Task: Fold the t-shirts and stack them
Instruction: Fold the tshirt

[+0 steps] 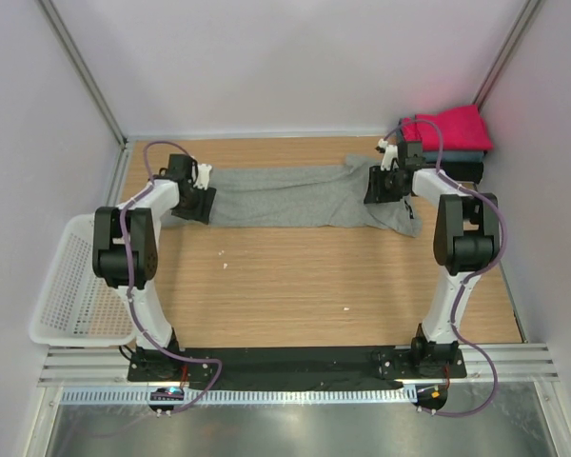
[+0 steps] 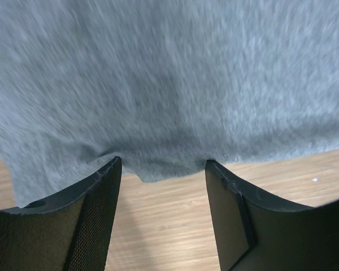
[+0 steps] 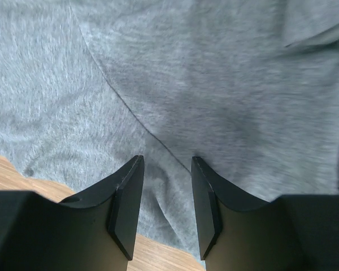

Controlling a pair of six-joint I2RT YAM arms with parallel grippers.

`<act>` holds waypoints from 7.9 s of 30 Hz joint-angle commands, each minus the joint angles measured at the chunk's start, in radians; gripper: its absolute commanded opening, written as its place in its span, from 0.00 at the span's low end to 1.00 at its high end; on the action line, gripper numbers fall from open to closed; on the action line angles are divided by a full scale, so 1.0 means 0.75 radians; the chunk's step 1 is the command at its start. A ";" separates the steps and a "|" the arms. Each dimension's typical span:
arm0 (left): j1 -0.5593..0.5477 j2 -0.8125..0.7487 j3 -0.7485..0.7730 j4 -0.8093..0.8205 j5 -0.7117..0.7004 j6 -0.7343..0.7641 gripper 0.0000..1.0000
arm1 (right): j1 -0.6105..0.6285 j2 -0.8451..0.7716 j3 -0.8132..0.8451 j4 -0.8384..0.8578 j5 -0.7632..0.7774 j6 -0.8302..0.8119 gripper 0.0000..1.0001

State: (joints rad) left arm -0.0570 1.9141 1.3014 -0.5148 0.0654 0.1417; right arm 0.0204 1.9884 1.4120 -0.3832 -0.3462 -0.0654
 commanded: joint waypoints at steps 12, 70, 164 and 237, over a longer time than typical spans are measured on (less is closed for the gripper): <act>-0.045 -0.087 0.042 -0.095 -0.075 0.134 0.63 | 0.010 -0.070 -0.019 0.016 -0.091 0.003 0.46; -0.169 -0.707 -0.339 -0.275 -0.173 0.091 0.63 | 0.003 0.088 0.439 -0.328 0.169 -0.175 0.49; -0.830 -0.809 -0.799 0.067 -0.760 0.296 0.60 | 0.138 0.816 1.384 -0.344 0.267 0.020 0.68; -1.007 -0.488 -0.518 -0.717 0.025 0.277 0.00 | 0.091 0.799 1.296 -0.489 0.267 0.061 0.70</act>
State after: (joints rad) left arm -0.7490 1.5494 0.8597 -0.9726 -0.0017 0.3206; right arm 0.0830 2.5542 2.3135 -0.7040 -0.1486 -0.0273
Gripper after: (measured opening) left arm 0.004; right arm 0.698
